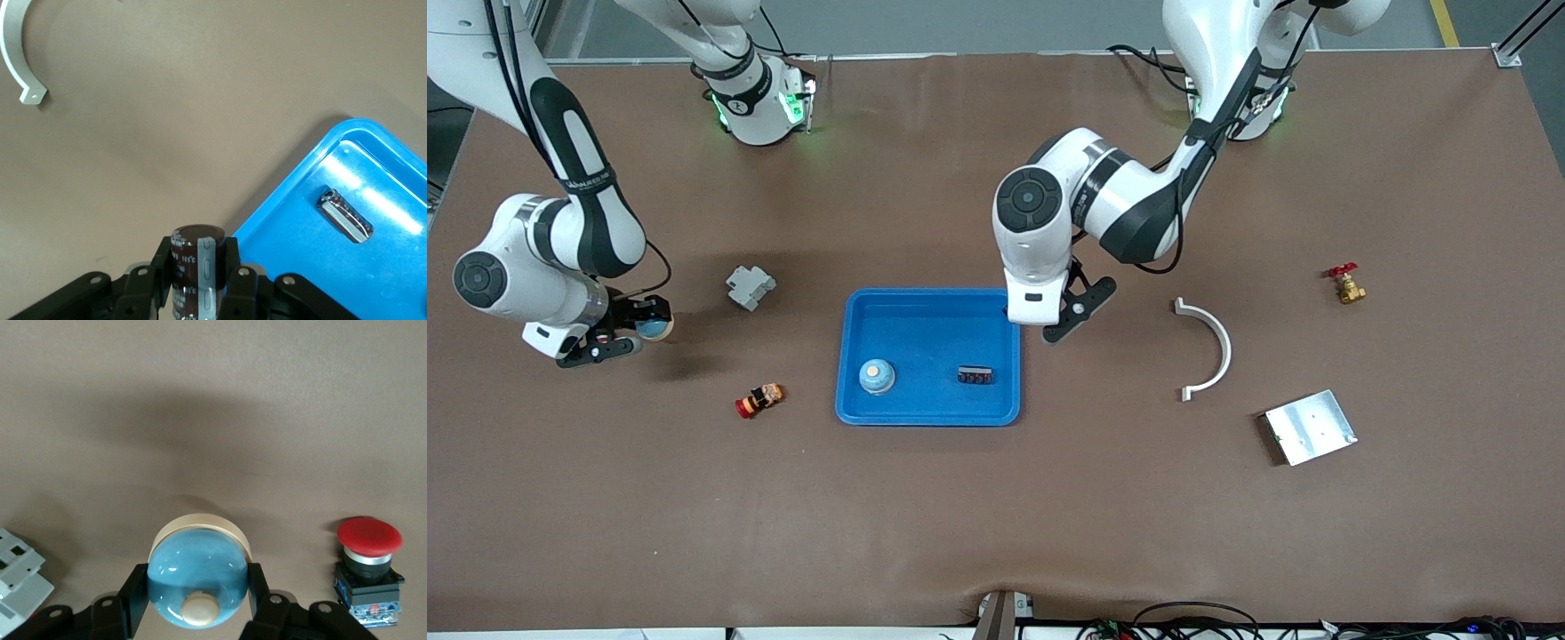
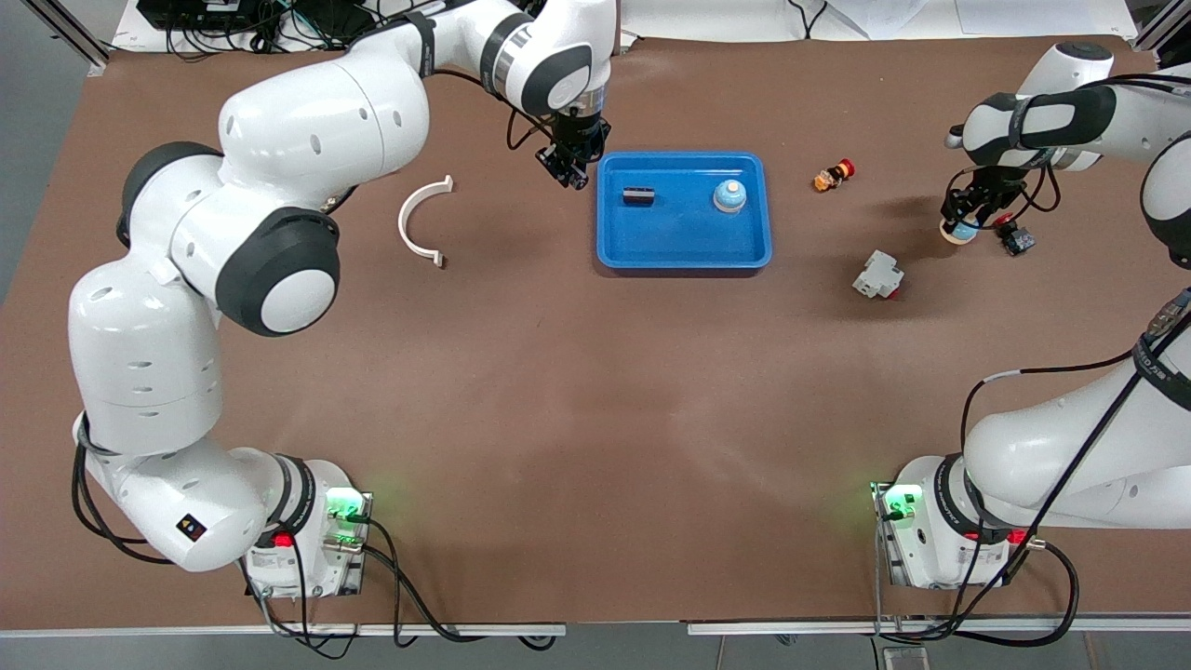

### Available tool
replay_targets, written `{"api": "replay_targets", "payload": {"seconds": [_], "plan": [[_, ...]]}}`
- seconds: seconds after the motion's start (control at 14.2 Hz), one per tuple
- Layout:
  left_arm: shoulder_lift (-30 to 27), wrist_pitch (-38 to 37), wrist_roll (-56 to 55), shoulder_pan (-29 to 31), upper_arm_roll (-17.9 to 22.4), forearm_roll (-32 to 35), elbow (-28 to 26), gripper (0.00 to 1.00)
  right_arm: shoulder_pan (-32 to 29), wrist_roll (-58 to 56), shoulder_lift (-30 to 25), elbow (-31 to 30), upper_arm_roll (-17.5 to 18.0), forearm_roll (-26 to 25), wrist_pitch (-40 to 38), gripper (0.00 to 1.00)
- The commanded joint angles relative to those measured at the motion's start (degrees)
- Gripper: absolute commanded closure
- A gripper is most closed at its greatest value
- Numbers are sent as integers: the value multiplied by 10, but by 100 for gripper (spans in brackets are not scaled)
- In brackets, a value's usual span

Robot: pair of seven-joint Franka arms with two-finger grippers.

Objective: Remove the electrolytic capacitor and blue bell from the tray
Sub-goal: 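Place the bell on the table with the right gripper while the left gripper lifts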

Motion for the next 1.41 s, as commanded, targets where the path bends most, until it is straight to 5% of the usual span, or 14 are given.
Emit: {"api": "replay_targets", "payload": {"seconds": [0.0, 0.28, 0.35, 0.56, 0.99, 1.34], "plan": [[-17, 17, 33, 12, -7, -11, -23, 100, 3, -2, -4, -15, -5, -10, 10, 89], [-15, 13, 95, 14, -6, -3, -25, 100, 11, -2, 14, -13, -20, -11, 16, 60], [-15, 10, 153, 15, -6, -3, -26, 100, 11, -2, 15, -13, -22, -11, 17, 32], [-15, 6, 306, 35, -7, -5, -27, 100, 12, 1, 11, -4, -23, -10, 8, 0], [-30, 18, 376, 40, -8, -4, -60, 100, 66, 81, 5, 121, -22, 33, -171, 0], [-45, 58, 407, 36, -13, 0, -112, 100, 174, 300, 24, 187, -12, 44, -179, 0]]}}
